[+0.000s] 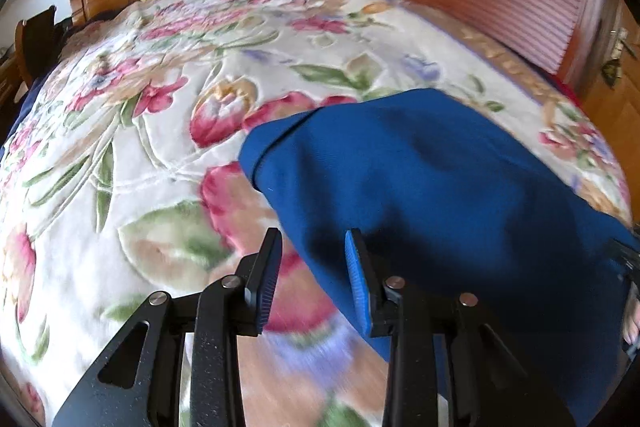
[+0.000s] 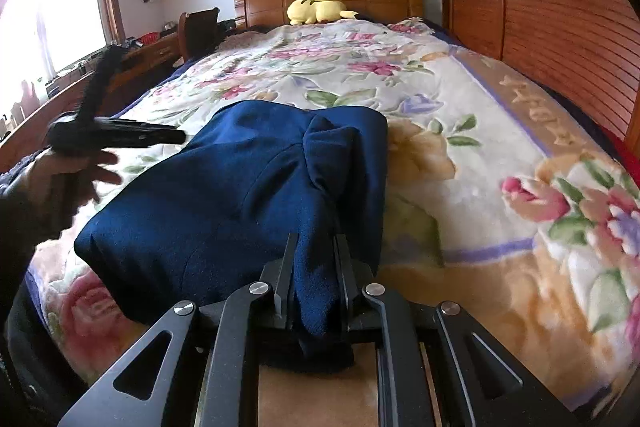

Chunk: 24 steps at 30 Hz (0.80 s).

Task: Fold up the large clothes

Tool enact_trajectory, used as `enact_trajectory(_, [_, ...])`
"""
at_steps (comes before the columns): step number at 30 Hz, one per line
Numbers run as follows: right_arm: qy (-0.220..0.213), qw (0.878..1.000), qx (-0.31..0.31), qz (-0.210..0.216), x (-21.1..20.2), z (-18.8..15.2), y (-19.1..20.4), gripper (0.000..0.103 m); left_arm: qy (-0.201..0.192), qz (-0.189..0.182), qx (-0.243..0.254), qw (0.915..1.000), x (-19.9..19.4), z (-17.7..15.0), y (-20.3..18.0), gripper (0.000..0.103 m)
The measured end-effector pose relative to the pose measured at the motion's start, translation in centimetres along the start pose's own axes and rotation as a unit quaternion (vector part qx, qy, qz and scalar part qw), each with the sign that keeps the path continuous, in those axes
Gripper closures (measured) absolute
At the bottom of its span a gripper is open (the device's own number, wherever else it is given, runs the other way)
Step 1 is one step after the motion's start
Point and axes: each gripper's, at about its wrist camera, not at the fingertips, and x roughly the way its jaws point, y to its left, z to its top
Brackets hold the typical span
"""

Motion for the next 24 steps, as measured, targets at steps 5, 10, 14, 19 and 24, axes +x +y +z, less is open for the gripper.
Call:
enact_trajectory(5, [0.001,1.0,-0.024,-0.013,0.2,-0.4,0.6,0.089,0.023,0.004,-0.016,0.9996,3.2,0.9,1.4,0.069])
enact_trajectory(10, [-0.001,1.0,-0.024,-0.006,0.0,-0.7,0.2,0.088,0.031,0.01,-0.017,0.9993,5.4,1.3,1.6,0.067])
enact_trajectory(14, [0.0,1.0,-0.021,-0.005,-0.1,-0.8,0.1,0.085,0.029,0.025,-0.019,0.9991,6.4,1.9,1.9,0.058])
enact_trajectory(19, [-0.002,1.0,-0.01,-0.014,-1.1,-0.6,-0.1,0.075,0.026,0.047,-0.036,0.9979,7.3,2.6,3.2,0.027])
enact_trajectory(24, [0.0,0.999,-0.006,-0.032,-2.6,-0.8,-0.9,0.056,0.03,0.021,-0.064,0.9973,7.8,2.3,4.7,0.02])
